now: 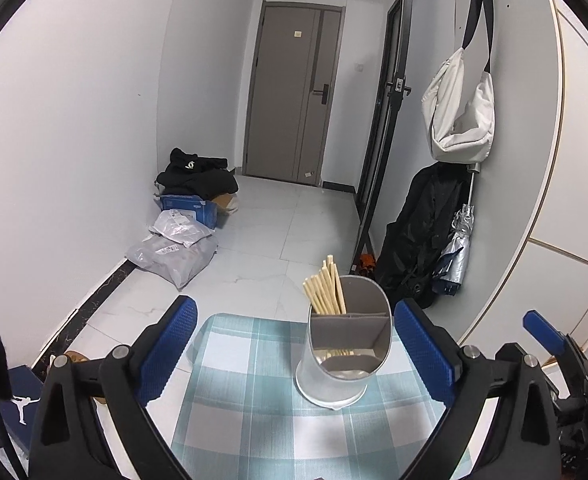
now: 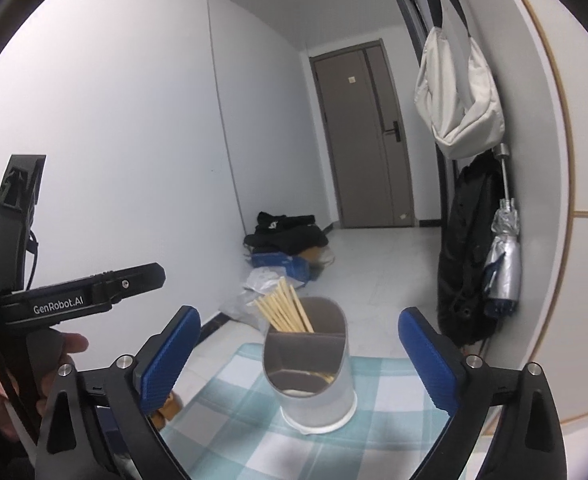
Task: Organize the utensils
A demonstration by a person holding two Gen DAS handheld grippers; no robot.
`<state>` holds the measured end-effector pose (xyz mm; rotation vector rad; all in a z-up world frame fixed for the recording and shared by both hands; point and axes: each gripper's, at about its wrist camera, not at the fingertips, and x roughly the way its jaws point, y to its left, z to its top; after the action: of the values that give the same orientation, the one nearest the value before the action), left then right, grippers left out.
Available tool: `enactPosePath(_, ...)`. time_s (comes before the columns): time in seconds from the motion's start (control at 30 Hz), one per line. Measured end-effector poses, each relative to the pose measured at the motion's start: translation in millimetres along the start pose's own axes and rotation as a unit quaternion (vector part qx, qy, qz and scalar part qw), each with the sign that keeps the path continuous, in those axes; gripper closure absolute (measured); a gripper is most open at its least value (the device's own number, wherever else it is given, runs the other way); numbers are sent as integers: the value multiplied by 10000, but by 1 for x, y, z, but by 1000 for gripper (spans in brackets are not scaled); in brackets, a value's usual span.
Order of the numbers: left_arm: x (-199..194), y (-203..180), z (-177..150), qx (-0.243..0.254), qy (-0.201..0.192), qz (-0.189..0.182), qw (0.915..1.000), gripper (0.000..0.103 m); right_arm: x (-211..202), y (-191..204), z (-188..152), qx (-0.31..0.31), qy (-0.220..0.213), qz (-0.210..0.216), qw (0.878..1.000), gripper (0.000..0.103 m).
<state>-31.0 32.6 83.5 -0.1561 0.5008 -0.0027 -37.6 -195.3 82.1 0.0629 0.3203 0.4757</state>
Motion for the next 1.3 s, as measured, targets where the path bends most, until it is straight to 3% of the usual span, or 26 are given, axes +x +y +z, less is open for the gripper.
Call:
enactPosePath(0.47,13,5,-35,24,-50,216,9998,5,-6,0,-34,-118,152,-415,9990,0)
enactPosePath(0.67,22,-1,-39,158,164,138,9996,5,-2,-6,-39,-21,239,-525,9983,0)
enactPosePath(1.3,20,-1,-39,275,138,148,9994,5,2,-5,-44,-58,342,-575,9977,0)
